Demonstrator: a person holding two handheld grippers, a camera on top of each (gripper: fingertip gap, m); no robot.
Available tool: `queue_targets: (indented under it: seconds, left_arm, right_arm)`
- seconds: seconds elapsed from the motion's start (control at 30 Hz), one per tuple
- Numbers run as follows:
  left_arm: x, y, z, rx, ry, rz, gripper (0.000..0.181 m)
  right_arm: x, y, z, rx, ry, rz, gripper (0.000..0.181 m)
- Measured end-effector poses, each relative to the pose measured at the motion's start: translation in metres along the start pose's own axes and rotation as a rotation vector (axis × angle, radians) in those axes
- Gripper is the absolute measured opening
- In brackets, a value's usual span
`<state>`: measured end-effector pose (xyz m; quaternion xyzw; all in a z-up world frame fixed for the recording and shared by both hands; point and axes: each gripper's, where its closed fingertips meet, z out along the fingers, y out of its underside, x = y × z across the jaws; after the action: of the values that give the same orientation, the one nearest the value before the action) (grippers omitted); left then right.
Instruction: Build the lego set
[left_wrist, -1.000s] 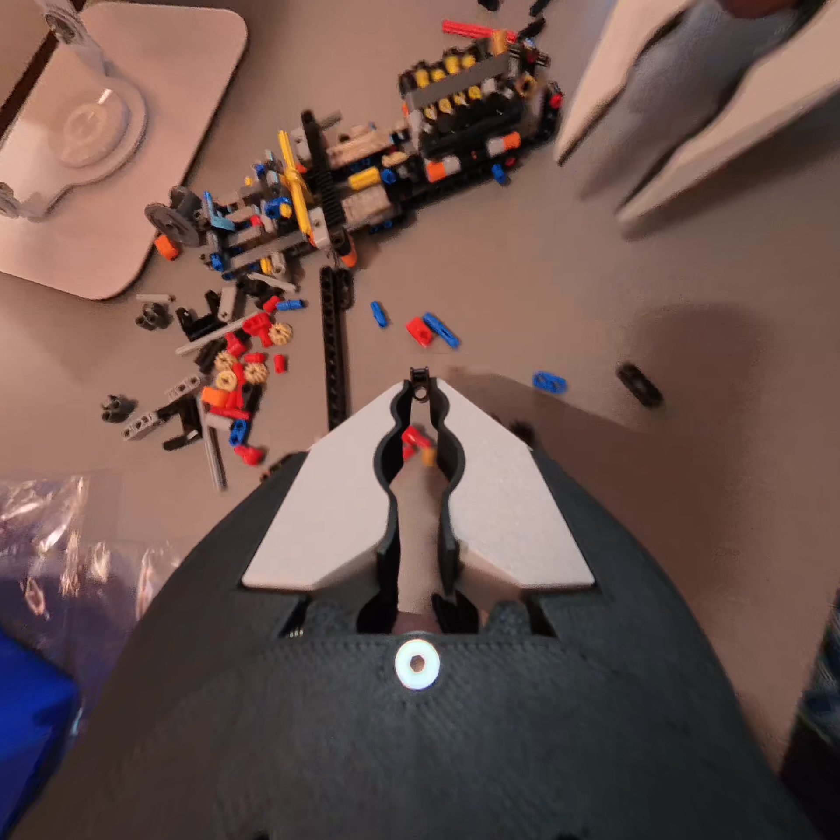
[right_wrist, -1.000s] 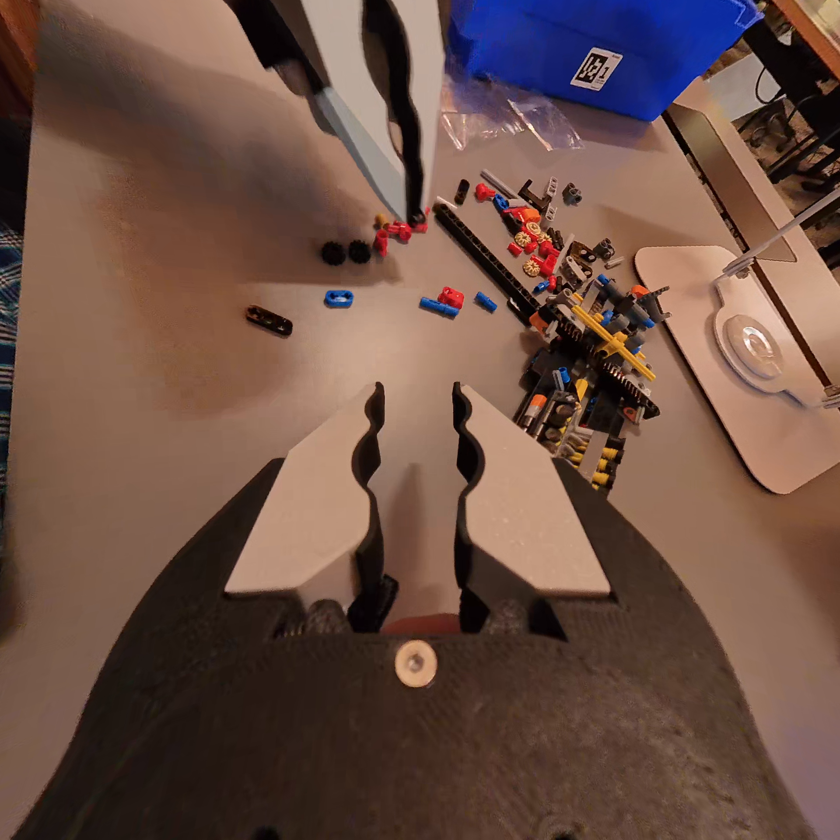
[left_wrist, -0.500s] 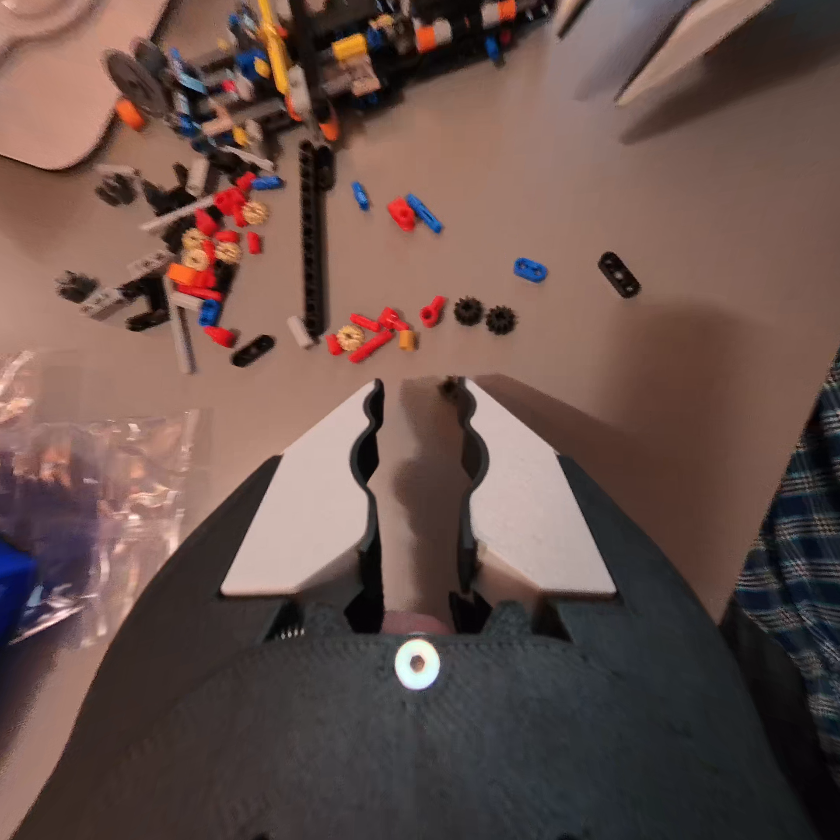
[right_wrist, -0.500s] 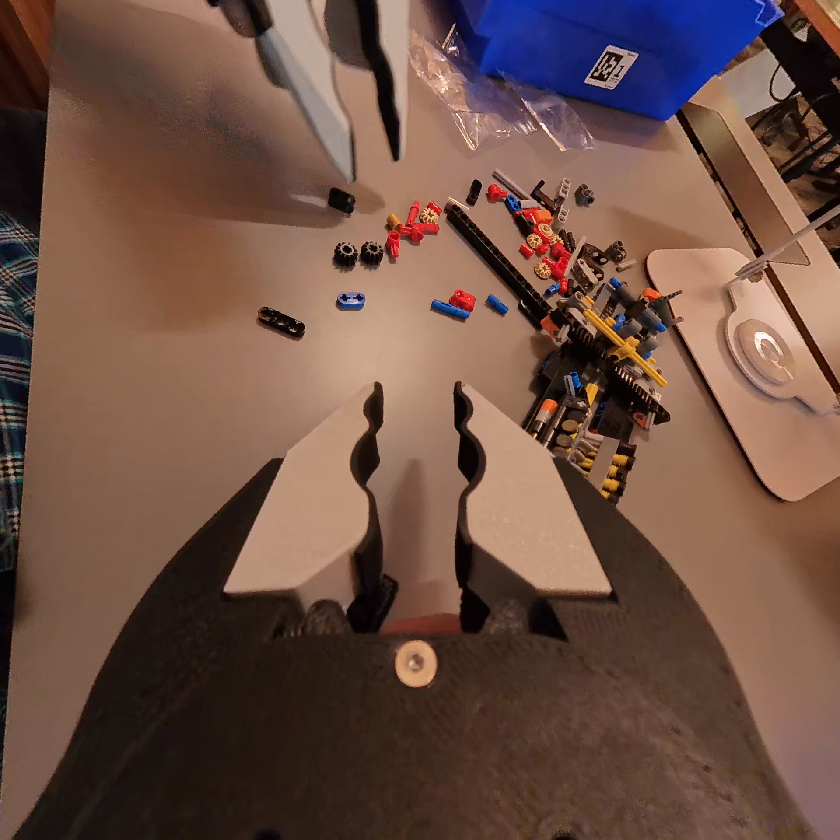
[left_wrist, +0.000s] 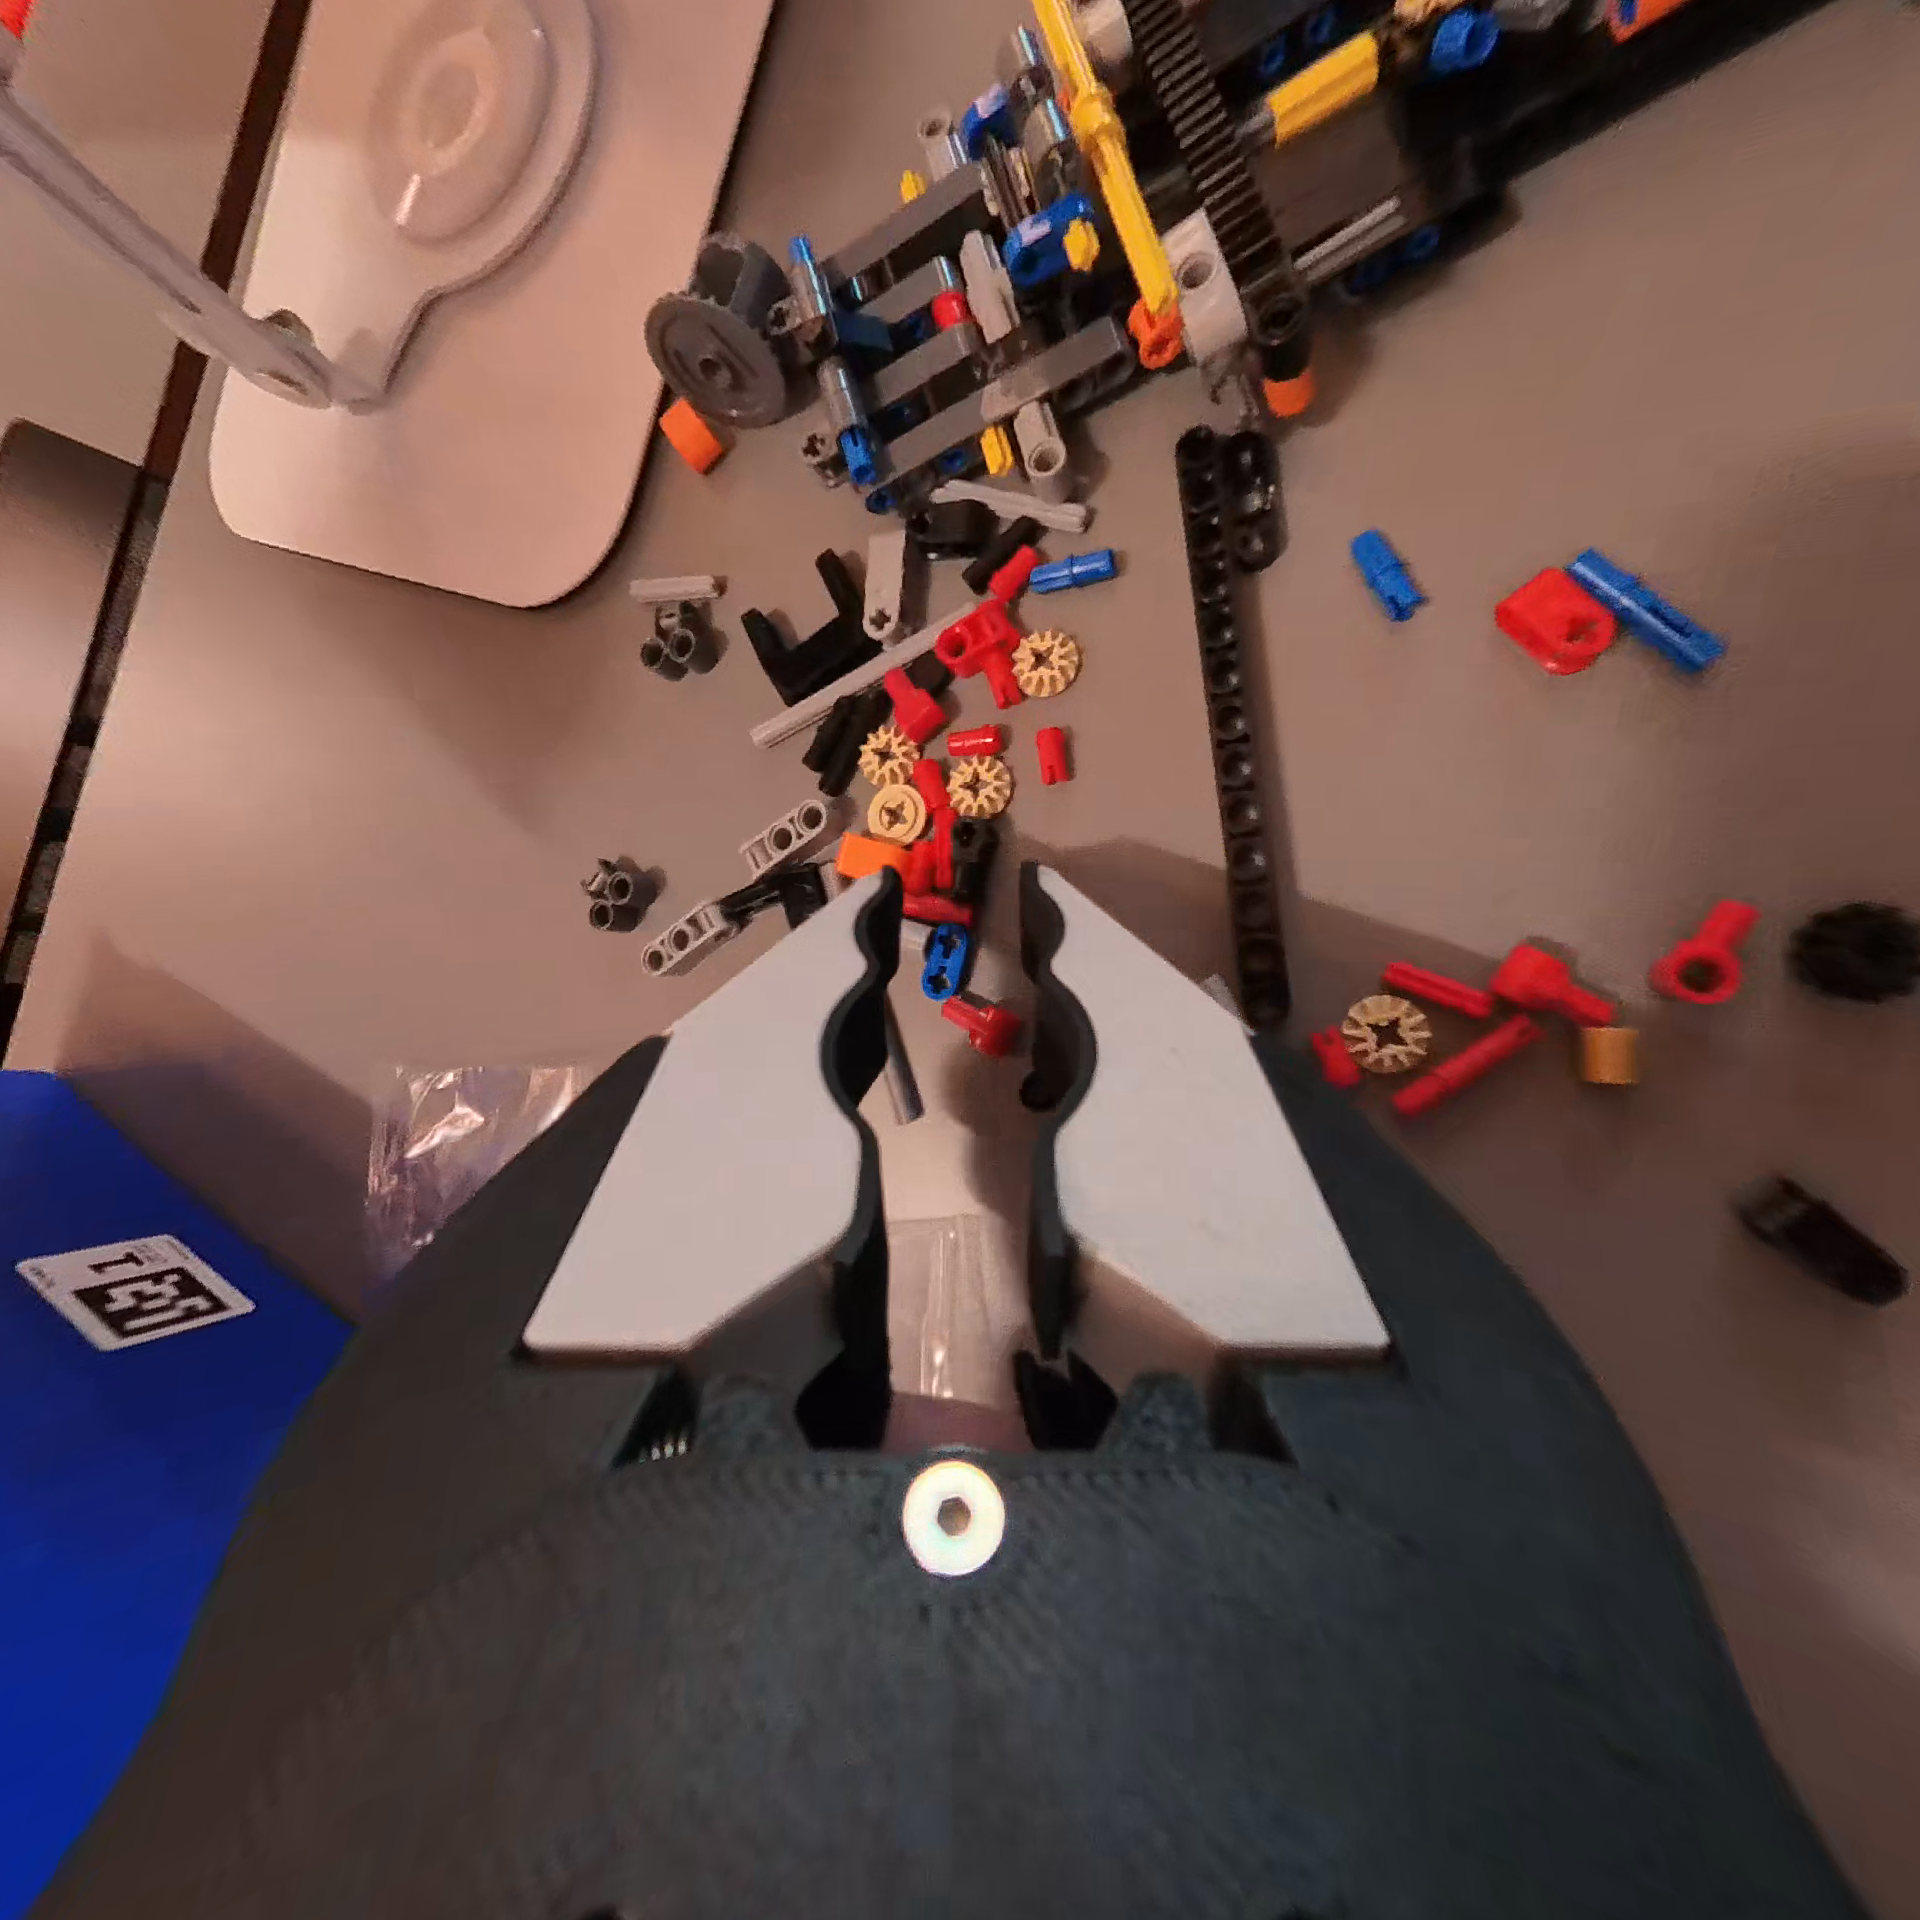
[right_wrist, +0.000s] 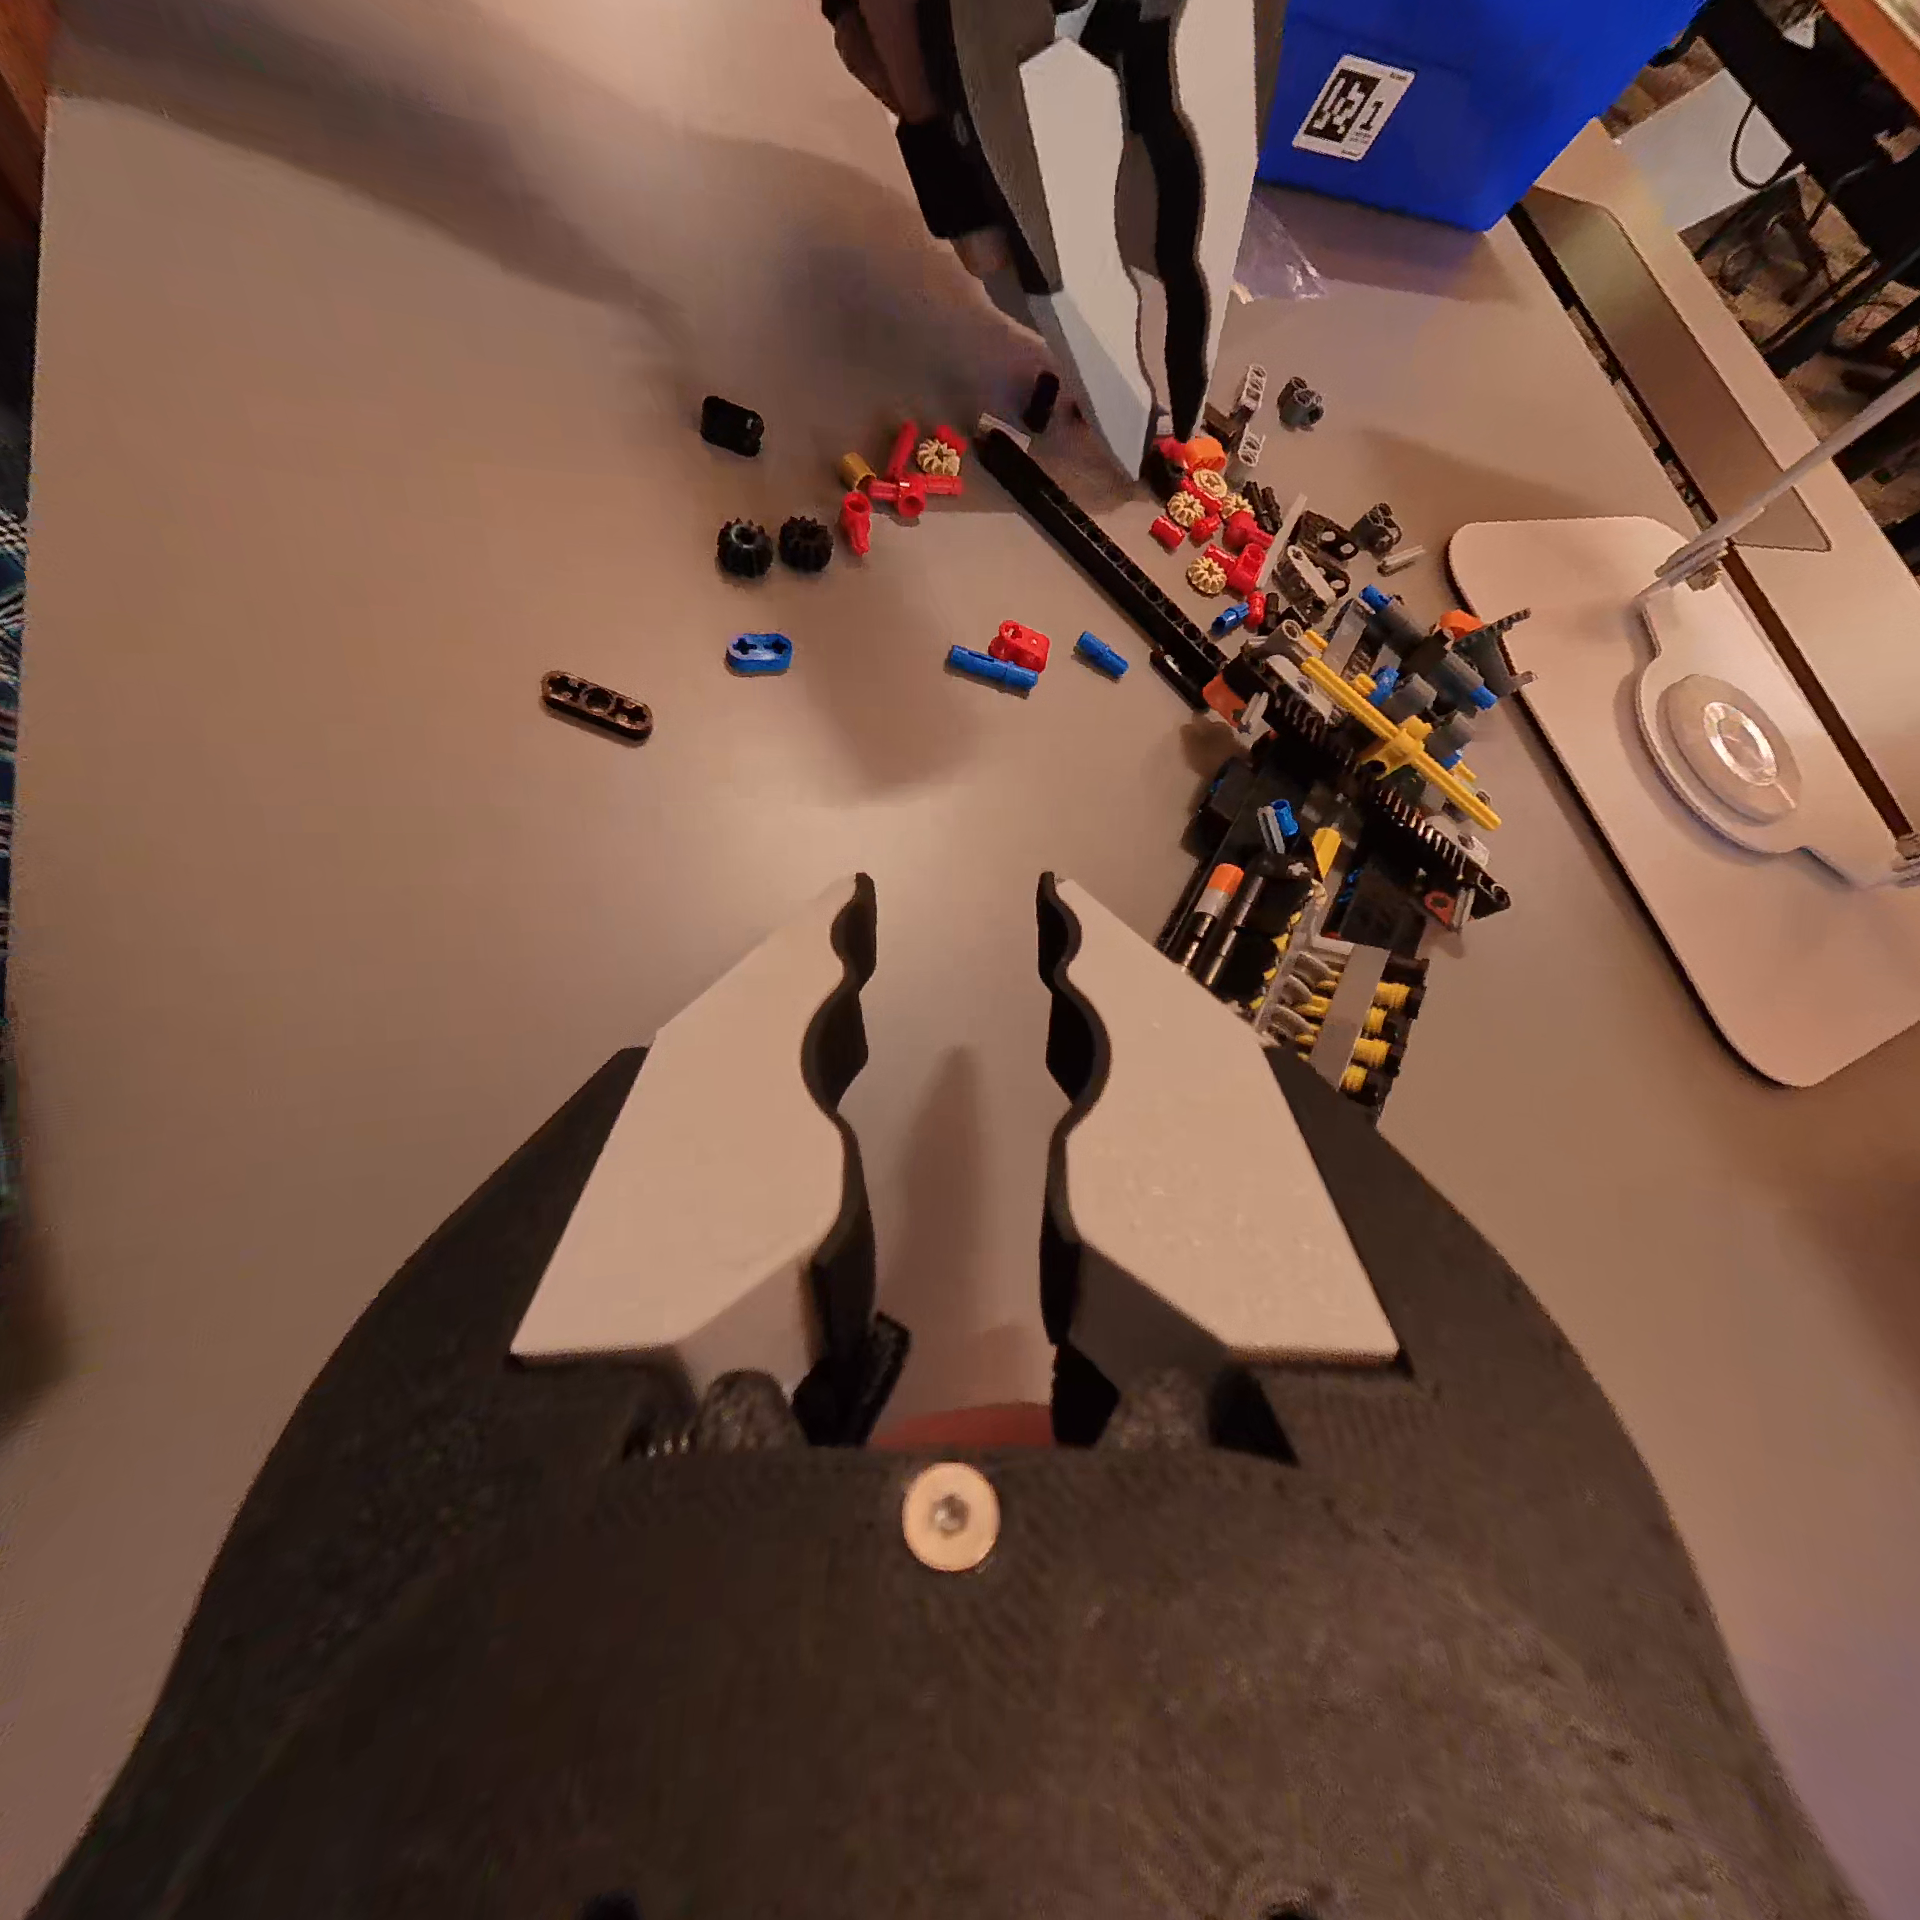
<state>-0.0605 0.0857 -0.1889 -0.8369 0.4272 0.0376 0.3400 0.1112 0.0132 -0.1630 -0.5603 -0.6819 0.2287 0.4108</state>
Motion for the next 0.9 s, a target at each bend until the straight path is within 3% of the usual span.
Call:
queue_targets:
  seconds: [0.13, 0.37, 0.53, 0.7, 0.8, 0.9]
  left_arm:
    - [0.002, -0.002, 0.004, 0.012, 0.005, 0.008, 0.005]
    - [0.010, -0.012, -0.009, 0.065, 0.000, 0.000, 0.003]
    - [0.067, -0.055, -0.033, 0.186, 0.143, 0.011, 0.004]
    - [0.134, -0.077, -0.018, 0.161, 0.248, 0.137, 0.004]
    - [0.145, -0.075, -0.008, 0.141, 0.272, 0.152, 0.008]
    - [0.143, -0.078, -0.009, 0.151, 0.277, 0.124, 0.023]
  right_arm:
    - [0.002, 0.000, 0.001, 0.006, 0.000, 0.003, 0.029]
    - [0.002, -0.001, 0.000, 0.012, -0.001, -0.001, 0.029]
    - [0.002, 0.002, -0.007, 0.004, 0.006, 0.006, 0.029]
    - [-0.002, 0.006, -0.012, -0.003, 0.004, 0.010, 0.029]
    - [-0.006, 0.007, -0.013, 0.000, 0.003, 0.009, 0.029]
    - [-0.006, 0.008, -0.015, 0.003, 0.003, 0.010, 0.029]
